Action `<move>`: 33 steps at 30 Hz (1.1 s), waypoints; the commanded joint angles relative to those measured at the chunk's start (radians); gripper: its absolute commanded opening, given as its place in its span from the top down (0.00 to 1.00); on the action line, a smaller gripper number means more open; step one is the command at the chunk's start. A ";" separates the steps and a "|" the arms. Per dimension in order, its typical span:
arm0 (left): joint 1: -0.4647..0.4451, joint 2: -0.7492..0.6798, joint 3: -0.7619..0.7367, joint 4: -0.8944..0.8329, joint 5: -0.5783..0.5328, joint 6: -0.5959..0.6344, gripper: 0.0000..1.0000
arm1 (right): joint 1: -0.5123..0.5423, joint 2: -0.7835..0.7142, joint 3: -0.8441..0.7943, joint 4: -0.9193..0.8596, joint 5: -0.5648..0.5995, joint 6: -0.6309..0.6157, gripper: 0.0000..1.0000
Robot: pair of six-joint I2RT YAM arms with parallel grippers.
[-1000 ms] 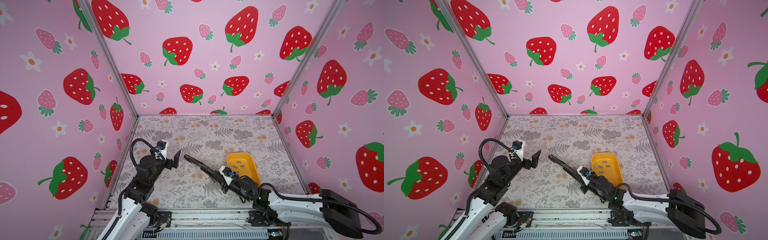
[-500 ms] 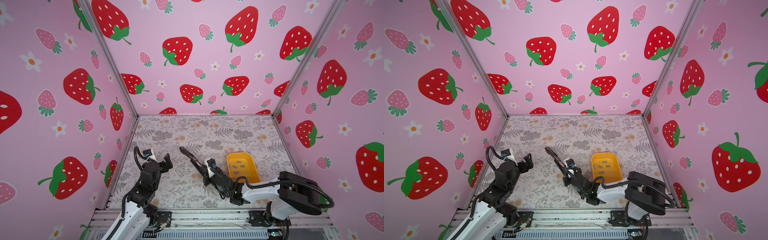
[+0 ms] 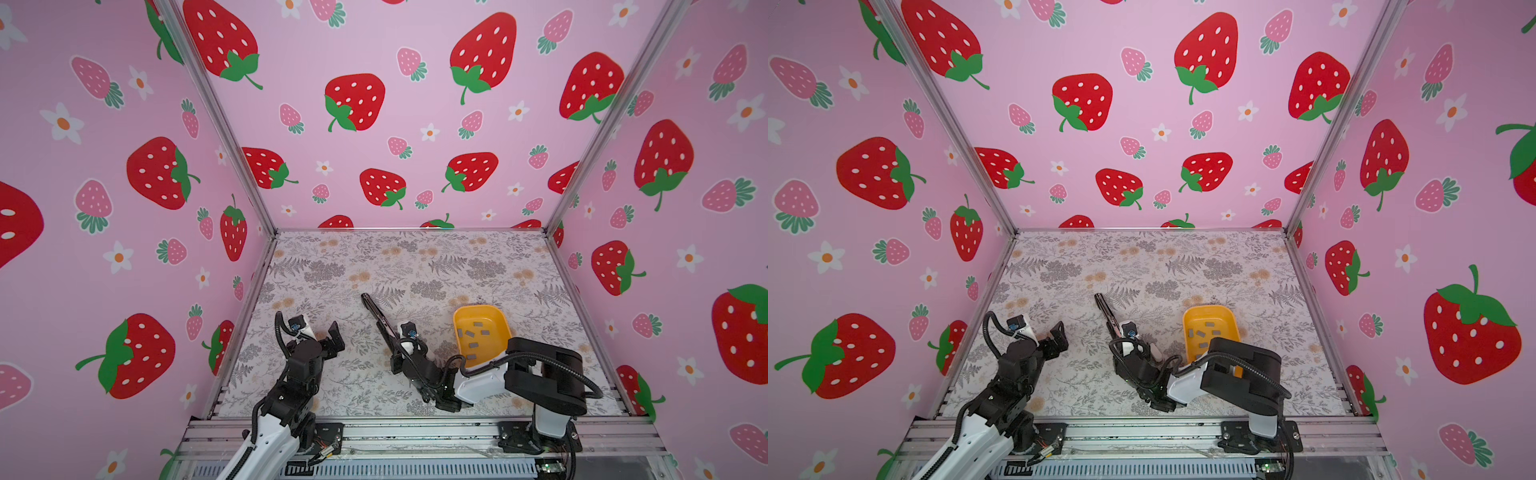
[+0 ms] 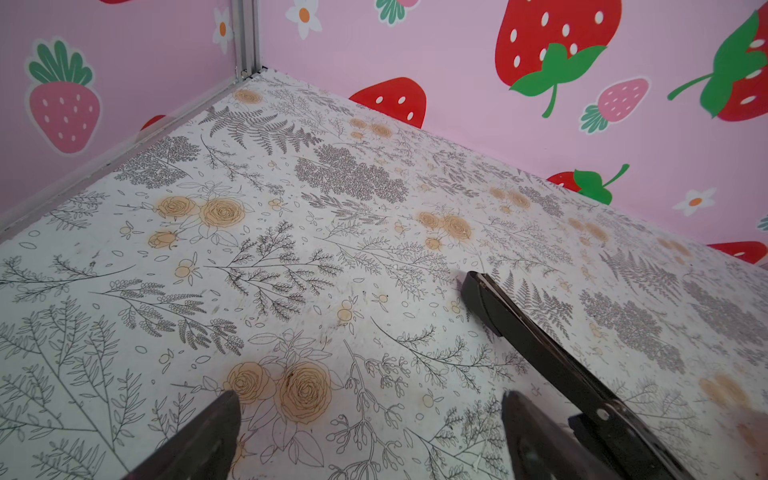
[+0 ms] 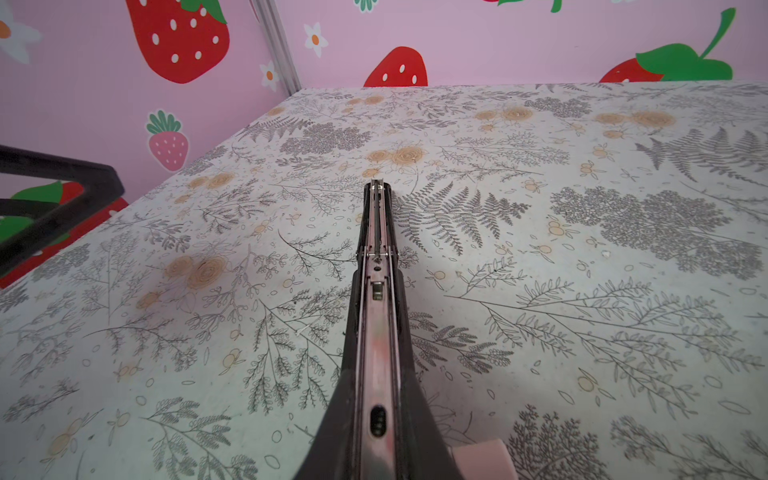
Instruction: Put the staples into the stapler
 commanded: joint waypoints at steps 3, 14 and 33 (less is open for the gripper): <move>0.002 0.016 -0.015 0.052 -0.011 -0.007 0.01 | 0.010 0.056 0.058 0.027 0.094 0.110 1.00; 0.003 0.015 -0.015 0.054 -0.006 -0.006 0.01 | 0.057 0.180 0.117 0.018 0.087 0.166 1.00; 0.002 0.026 -0.012 0.042 -0.035 -0.015 0.01 | 0.057 0.215 0.111 0.147 -0.017 0.128 0.61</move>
